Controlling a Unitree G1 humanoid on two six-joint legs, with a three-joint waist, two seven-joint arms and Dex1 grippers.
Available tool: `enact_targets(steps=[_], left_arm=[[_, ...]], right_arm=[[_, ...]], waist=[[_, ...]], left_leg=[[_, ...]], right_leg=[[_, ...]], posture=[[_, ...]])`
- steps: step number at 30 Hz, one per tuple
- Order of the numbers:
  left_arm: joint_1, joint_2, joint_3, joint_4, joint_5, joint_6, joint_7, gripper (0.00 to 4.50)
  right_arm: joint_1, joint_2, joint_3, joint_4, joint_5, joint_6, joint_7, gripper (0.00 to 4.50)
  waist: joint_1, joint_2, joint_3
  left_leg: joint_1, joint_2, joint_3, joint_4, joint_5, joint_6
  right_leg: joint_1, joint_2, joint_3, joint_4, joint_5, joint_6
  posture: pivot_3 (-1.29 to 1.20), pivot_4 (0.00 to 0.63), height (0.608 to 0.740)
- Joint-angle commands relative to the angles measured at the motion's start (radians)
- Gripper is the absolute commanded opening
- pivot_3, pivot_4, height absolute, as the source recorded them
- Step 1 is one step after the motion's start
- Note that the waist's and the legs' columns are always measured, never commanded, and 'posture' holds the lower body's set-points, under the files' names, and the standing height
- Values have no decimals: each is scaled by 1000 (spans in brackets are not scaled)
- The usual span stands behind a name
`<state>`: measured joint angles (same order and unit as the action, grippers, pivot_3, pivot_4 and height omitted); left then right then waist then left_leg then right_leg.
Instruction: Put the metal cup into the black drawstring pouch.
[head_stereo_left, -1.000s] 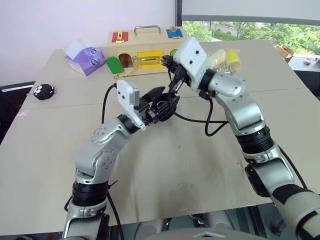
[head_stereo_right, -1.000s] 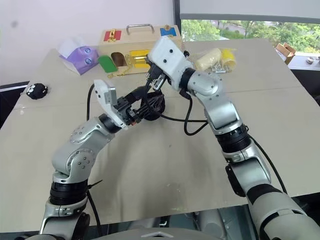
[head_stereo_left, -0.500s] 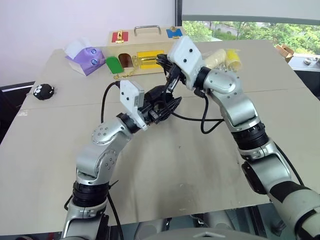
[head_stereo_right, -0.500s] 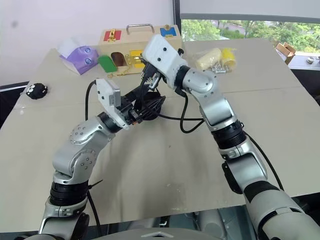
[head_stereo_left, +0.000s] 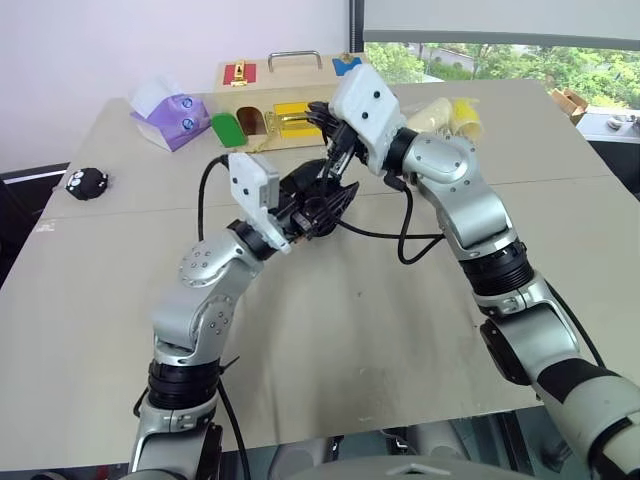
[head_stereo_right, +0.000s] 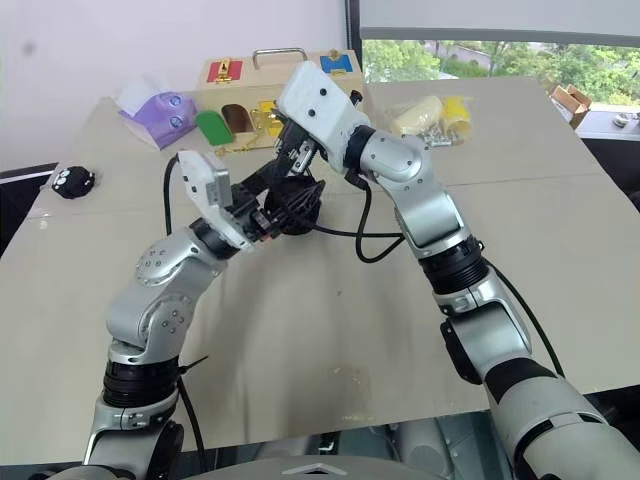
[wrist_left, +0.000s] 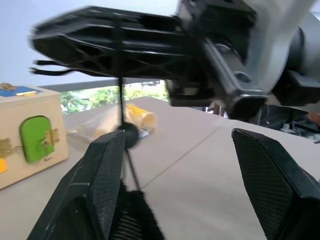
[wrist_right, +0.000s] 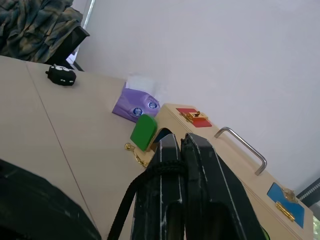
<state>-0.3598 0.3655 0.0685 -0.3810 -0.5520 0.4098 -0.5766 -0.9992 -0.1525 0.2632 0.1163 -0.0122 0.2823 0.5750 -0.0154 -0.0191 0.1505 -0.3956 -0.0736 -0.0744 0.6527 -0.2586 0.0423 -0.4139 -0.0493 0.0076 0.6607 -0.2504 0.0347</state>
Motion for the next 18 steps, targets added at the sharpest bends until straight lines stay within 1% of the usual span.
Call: enact_targets(steps=[1, 4, 11, 14, 18], left_arm=[[30, 24, 1, -26, 22, -56, -37, 3501], [44, 36, -13, -23, 84, -104, -31, 3501], [4, 5, -18, 20, 127, -130, 12, 3501], [-9, -1, -20, 34, 134, -133, 15, 3501], [-30, -24, -2, 47, 96, -129, 16, 3501]], right_arm=[[-20, -1, -32, -34, -2, -14, -24, 0], [-24, 1, -35, -32, 1, -15, -32, 0], [-23, 11, -23, -57, 17, -10, -4, 0], [-19, 13, -18, -66, 19, -5, 5, 0], [-16, 20, -14, -87, 24, 12, 15, 0]], waist=[[0, 0, 0], [0, 0, 0], [1, 0, 0], [1, 0, 0], [0, 0, 0]], left_leg=[[0, 0, 0, 0, 0, 0], [0, 0, 0, 0, 0, 0], [0, 0, 0, 0, 0, 0], [0, 0, 0, 0, 0, 0], [0, 0, 0, 0, 0, 0]], right_leg=[[0, 0, 0, 0, 0, 0], [0, 0, 0, 0, 0, 0], [0, 0, 0, 0, 0, 0], [0, 0, 0, 0, 0, 0], [0, 0, 0, 0, 0, 0]], posture=[[0, 150, 740], [0, 150, 740], [0, 150, 740], [0, 150, 740], [0, 150, 740]])
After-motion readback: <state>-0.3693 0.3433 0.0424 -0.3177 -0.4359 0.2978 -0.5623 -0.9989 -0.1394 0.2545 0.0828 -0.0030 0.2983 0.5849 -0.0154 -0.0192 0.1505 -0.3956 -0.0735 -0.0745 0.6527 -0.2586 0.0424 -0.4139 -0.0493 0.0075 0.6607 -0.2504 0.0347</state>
